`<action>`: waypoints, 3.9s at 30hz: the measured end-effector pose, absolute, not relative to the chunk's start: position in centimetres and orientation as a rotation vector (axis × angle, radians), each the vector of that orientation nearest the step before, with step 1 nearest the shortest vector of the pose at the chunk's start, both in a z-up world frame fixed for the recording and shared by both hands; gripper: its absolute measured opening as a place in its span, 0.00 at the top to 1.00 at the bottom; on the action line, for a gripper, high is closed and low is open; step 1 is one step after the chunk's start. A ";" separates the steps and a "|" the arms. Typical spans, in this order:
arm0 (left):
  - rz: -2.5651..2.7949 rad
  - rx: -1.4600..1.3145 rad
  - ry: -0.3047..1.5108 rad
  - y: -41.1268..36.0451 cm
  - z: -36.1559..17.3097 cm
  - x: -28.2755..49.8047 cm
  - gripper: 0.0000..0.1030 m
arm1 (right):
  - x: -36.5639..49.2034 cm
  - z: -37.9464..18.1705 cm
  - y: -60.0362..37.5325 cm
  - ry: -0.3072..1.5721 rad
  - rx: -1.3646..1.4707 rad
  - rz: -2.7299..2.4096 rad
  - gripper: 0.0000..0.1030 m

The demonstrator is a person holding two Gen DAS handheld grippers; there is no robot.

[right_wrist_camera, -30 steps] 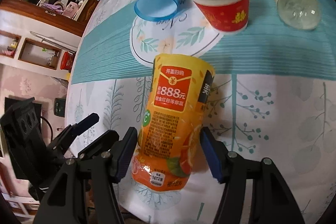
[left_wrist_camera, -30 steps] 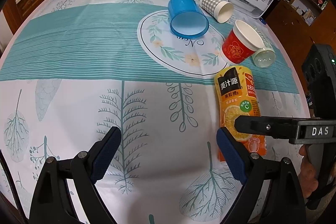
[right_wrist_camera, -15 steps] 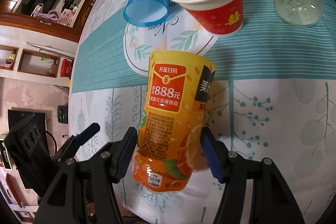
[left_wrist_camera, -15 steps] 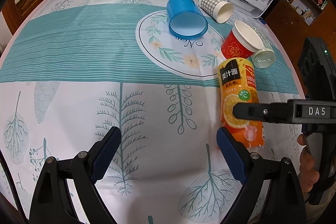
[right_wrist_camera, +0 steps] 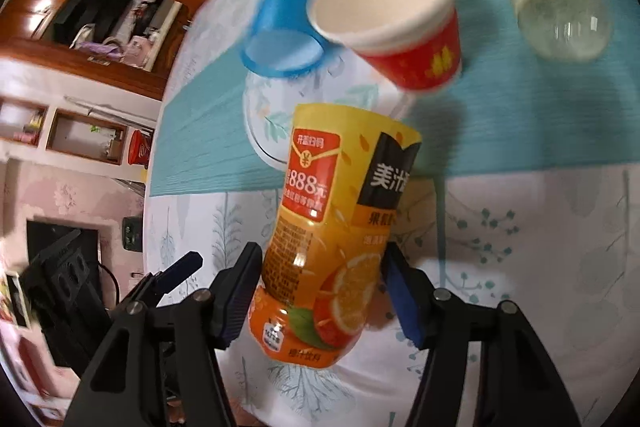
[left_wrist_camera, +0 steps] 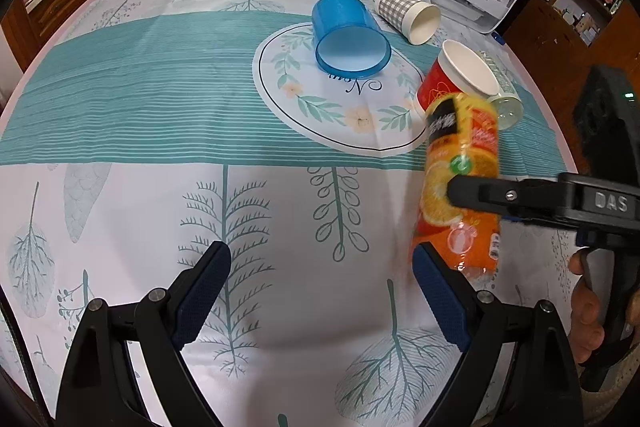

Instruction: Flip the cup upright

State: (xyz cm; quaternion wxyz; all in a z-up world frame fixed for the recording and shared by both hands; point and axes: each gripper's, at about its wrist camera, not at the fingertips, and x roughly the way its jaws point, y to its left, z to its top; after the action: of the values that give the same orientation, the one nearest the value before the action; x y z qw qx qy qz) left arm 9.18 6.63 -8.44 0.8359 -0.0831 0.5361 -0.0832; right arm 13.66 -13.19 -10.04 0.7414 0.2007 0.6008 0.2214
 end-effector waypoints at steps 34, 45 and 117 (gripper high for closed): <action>-0.142 -0.178 1.096 6.0 -7.5 8.0 0.11 | 5.9 -7.5 -10.8 0.615 -0.122 0.347 0.42; -0.134 -0.167 1.100 5.9 -7.4 7.0 0.11 | 3.8 -8.7 -10.4 0.572 -0.192 0.334 0.41; -0.016 -0.005 0.923 -1.5 -0.2 -2.8 0.11 | -5.5 0.0 -17.6 0.755 0.001 0.198 0.13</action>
State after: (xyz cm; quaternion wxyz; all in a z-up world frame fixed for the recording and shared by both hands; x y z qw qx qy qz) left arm -2.76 -1.47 -0.18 0.8953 -0.0024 0.4455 -0.0077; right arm -5.49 -17.55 -0.04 0.9248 0.0003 0.3681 0.0967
